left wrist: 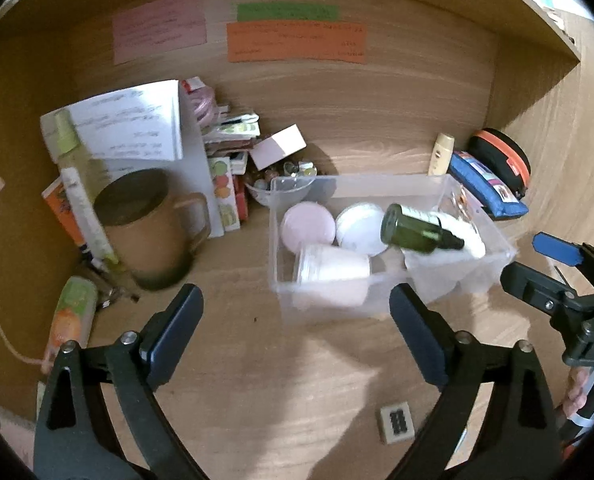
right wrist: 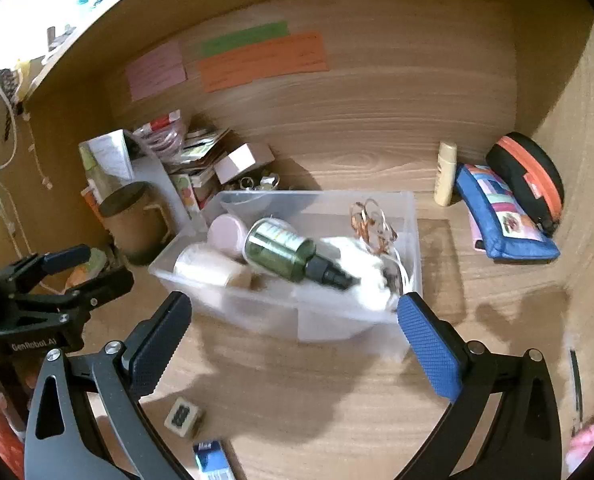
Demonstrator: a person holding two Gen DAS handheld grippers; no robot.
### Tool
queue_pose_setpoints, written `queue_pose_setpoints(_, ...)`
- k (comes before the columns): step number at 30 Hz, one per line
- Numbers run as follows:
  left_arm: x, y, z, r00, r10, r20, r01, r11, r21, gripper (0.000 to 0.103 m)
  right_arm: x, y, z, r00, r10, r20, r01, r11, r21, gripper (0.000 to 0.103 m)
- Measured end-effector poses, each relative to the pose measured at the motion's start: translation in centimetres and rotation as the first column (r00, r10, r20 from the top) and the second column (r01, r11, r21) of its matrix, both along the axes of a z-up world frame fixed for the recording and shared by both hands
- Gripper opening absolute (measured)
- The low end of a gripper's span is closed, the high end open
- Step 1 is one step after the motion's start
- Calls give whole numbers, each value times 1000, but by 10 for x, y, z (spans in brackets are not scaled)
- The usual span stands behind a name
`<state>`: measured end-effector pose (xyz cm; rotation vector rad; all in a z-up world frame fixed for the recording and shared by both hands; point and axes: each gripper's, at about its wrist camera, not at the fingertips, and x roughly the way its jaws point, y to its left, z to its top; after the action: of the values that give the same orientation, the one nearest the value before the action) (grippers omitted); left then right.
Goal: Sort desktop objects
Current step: 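Withdraw both tools from the box toward the blue card pack and dotted tile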
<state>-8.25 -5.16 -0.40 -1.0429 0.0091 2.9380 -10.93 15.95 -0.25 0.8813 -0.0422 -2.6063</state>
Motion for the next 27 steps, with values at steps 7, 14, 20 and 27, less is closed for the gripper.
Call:
queue_pose_setpoints(7,30,-3,-10,999,37,34,-37,999,23,98,37,-3,-15,1000,25,-1,-25,1000,17,103)
queue_pose_setpoints(14,47,-10,-33,993,66,97,-73,995,72,98,65,-11,-54,996,78,45,-80,995,52,103)
queue_pose_setpoints(20,55,-10,-50,987,75,140,-90,991,102,98,79,-19,-84,988,126,94,-133,988,72,100)
queue_pose_setpoints(27,60,-4,-64,984,76,164,-97,987,126,98,90,-36,-96,981,173,88,-184,973,139,85)
